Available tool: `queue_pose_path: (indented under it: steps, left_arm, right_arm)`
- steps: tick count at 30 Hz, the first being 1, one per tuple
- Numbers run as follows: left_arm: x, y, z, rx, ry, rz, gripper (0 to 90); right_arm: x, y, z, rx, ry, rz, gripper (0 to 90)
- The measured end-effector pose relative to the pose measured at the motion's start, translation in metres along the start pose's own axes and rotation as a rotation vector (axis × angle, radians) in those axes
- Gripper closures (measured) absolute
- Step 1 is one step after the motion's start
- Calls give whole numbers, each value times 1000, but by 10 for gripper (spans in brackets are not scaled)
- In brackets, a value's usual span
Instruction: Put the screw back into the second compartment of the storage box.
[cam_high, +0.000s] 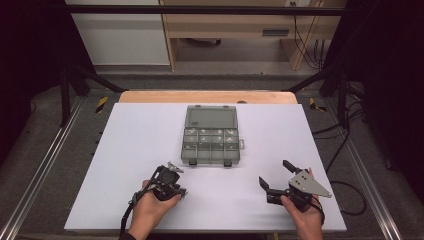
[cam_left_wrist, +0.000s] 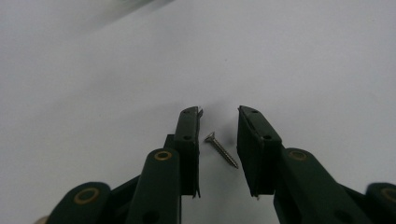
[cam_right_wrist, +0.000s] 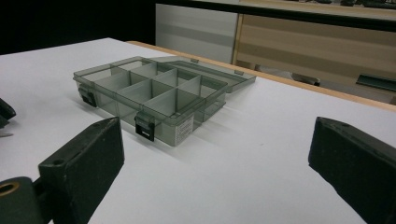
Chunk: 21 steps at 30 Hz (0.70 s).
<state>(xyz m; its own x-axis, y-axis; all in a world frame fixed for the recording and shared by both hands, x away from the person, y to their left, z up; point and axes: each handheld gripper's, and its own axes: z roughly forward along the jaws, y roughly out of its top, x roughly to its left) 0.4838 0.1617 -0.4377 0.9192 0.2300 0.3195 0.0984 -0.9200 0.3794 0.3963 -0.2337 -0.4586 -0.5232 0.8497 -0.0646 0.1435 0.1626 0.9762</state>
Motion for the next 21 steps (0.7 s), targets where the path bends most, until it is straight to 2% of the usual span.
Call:
queue_pose_path:
  steps: [6, 14, 18, 21]
  left_arm:
    - [-1, -1, 2, -5, -8, -18, 753]
    - [-1, -2, 1, -12, 5, -12, 802]
    - [0, -3, 1, -11, 27, 12, 831]
    - [0, -4, 1, -18, 18, 1, 840]
  right_arm:
    - [0, 0, 0, -1, -1, 1, 38]
    - [0, 0, 0, 4, -1, -3, 37]
    - [1, 0, 0, 1, 0, -4, 37]
    - [0, 0, 0, 0, 0, -3, 37]
